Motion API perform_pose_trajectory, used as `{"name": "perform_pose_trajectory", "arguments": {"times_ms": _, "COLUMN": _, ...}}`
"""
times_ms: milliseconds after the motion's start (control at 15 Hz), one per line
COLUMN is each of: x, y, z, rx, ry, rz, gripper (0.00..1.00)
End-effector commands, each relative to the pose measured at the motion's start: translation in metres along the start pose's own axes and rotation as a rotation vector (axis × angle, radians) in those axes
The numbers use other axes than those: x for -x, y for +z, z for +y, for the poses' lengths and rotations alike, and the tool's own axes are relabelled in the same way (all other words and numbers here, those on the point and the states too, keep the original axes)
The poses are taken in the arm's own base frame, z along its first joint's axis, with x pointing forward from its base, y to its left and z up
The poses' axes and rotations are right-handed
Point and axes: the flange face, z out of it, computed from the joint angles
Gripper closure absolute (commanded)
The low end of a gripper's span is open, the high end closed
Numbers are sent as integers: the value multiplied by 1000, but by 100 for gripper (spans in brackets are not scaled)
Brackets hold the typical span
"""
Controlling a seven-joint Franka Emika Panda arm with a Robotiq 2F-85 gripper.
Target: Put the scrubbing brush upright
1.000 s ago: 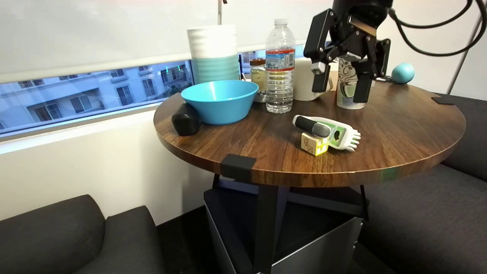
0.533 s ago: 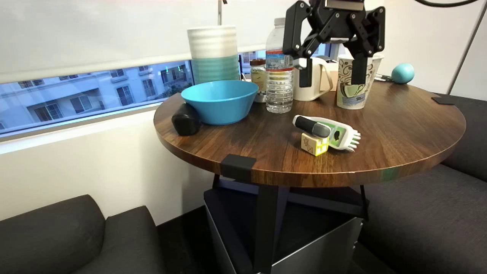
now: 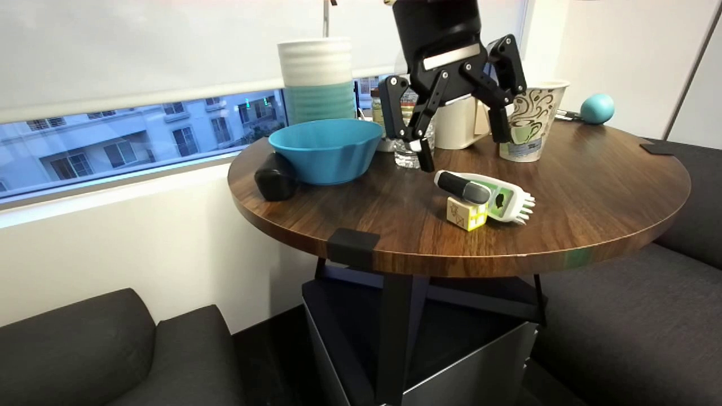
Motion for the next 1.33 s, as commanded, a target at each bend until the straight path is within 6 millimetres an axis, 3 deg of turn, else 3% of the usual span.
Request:
{"name": "perform_pose_trajectory", "arguments": {"times_ms": 0, "x": -9, "y": -2, "z": -29, "rx": 93, "ry": -2, "rz": -3, "gripper": 0}}
{"name": "perform_pose_trajectory", "arguments": {"times_ms": 200, "x": -12, "y": 2, "z": -40, "rx": 154, "ry": -14, "rz": -28, "gripper": 0}}
{"name": "perform_pose_trajectory", "arguments": {"times_ms": 400, "x": -14, "y": 6, "z": -48, "rx": 192, "ry": -24, "rz": -52, "gripper": 21}}
{"name": "perform_pose_trajectory", "arguments": {"times_ms": 533, "x": -18, "y": 8, "z": -50, "rx": 203, "ry": -26, "rz": -64, "gripper": 9}}
{"name": "perform_pose_trajectory", "arguments": {"times_ms": 733, "x": -23, "y": 11, "z": -56, "rx": 212, "ry": -22, "rz": -83, "gripper": 0}}
{"name": "perform_pose_trajectory", "arguments": {"times_ms": 933, "x": -24, "y": 18, "z": -62, "rx": 230, "ry": -31, "rz": -108, "gripper": 0}}
{"name": "perform_pose_trajectory", "arguments": {"times_ms": 1067, "x": -25, "y": 21, "z": -63, "rx": 249, "ry": -27, "rz": -120, "gripper": 26}}
{"name": "perform_pose_trajectory", "arguments": {"times_ms": 1267, "x": -28, "y": 22, "z": -61, "rx": 260, "ry": -11, "rz": -129, "gripper": 48}}
